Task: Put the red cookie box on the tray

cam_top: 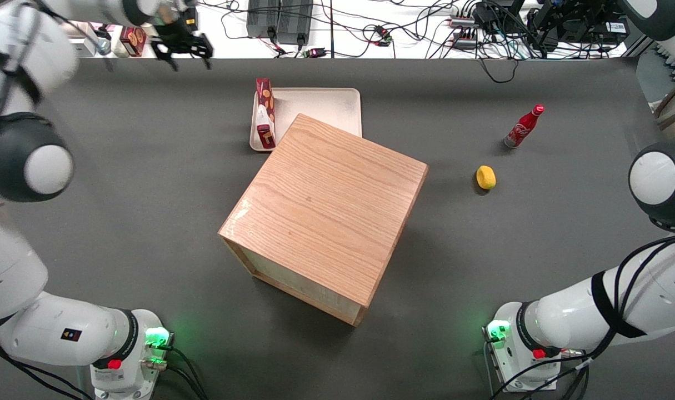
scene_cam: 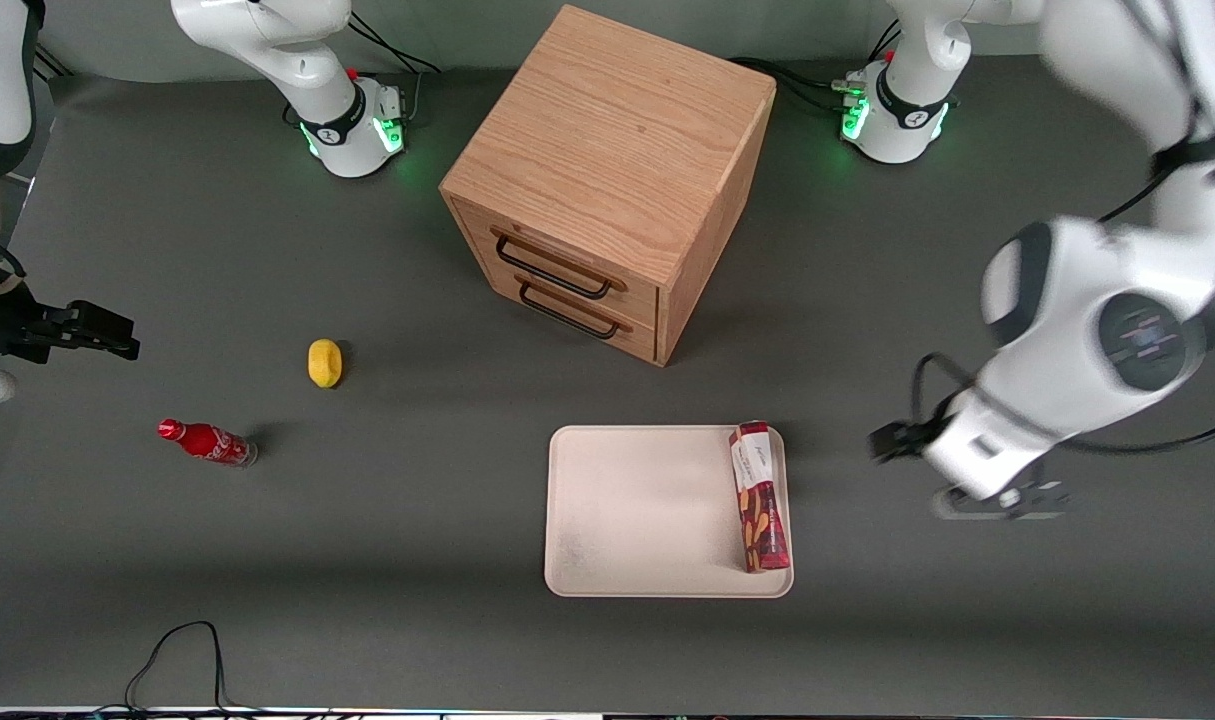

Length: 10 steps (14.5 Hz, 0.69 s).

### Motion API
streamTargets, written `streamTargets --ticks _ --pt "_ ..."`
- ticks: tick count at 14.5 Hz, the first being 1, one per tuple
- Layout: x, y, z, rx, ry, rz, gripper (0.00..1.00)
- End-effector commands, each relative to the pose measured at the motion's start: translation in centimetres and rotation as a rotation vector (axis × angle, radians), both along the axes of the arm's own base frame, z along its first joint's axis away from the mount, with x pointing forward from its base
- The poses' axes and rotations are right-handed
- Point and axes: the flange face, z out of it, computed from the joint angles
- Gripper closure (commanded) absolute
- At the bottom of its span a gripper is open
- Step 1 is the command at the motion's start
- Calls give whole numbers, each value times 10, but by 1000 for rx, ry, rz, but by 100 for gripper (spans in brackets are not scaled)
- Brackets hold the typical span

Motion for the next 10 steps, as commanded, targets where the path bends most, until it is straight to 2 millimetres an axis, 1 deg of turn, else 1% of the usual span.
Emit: streamTargets --ticks 1,2,3,4,5,7,8,9,10 --pt "-60 29 65 9 39 7 0" --pt "-73 40 79 16 52 19 0" --pt "-89 48 89 24 64 23 0" --pt "-104 55 95 31 61 9 0" --pt "-119 70 100 35 52 10 0" --pt "-150 87 104 48 41 20 0" --pt "-162 89 105 54 43 23 0" --pt "-168 94 104 58 47 11 0" --pt "-170 98 106 58 42 -10 0"
